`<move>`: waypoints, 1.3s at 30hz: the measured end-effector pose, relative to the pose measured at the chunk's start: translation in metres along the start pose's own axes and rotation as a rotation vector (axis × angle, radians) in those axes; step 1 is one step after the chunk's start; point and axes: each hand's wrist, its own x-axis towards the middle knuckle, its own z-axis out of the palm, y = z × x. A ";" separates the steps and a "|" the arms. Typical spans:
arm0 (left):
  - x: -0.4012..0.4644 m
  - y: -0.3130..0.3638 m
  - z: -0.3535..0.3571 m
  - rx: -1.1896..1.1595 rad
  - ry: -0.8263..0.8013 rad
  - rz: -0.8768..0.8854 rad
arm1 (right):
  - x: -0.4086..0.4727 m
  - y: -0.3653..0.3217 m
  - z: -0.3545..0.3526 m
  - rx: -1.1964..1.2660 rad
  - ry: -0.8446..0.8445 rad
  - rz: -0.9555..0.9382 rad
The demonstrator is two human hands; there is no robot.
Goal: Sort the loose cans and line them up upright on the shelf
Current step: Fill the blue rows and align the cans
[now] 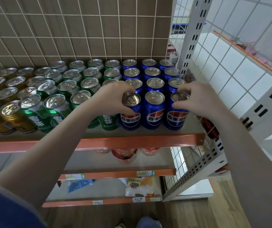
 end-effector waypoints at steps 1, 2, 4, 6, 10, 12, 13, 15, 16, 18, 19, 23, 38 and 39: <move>0.000 0.000 0.000 -0.002 0.000 -0.002 | 0.001 0.000 0.001 -0.010 0.002 -0.005; 0.000 -0.001 0.000 -0.004 -0.001 -0.004 | 0.001 0.000 0.001 -0.015 -0.005 -0.011; 0.002 -0.001 0.000 -0.006 -0.013 -0.004 | 0.004 0.001 0.001 -0.029 -0.045 -0.021; 0.003 -0.001 -0.002 -0.015 -0.044 -0.005 | 0.007 0.001 0.000 -0.073 -0.064 -0.051; 0.003 -0.001 -0.003 -0.049 -0.088 -0.028 | 0.013 -0.010 0.001 -0.048 -0.037 -0.204; 0.001 -0.002 -0.004 -0.077 -0.086 -0.039 | 0.016 -0.018 0.004 -0.020 -0.058 -0.265; -0.001 -0.002 -0.005 -0.088 -0.084 -0.034 | 0.018 -0.022 0.007 -0.005 -0.085 -0.285; -0.003 -0.003 -0.007 -0.097 -0.081 -0.010 | 0.022 -0.027 0.012 0.033 -0.146 -0.305; -0.004 -0.003 -0.007 -0.100 -0.076 0.000 | 0.024 -0.028 0.014 0.051 -0.167 -0.308; -0.005 -0.006 -0.008 -0.114 -0.064 0.007 | 0.025 -0.029 0.016 0.063 -0.178 -0.304; -0.005 -0.007 -0.008 -0.123 -0.061 0.005 | 0.026 -0.029 0.017 0.052 -0.169 -0.304; -0.004 -0.012 -0.006 -0.122 -0.061 0.007 | 0.028 -0.027 0.020 -0.003 -0.120 -0.307; -0.015 -0.015 0.006 0.037 -0.003 -0.035 | 0.012 -0.002 0.029 -0.031 0.056 -0.152; -0.016 -0.016 0.008 0.060 -0.011 -0.038 | 0.011 0.001 0.032 0.002 0.082 -0.116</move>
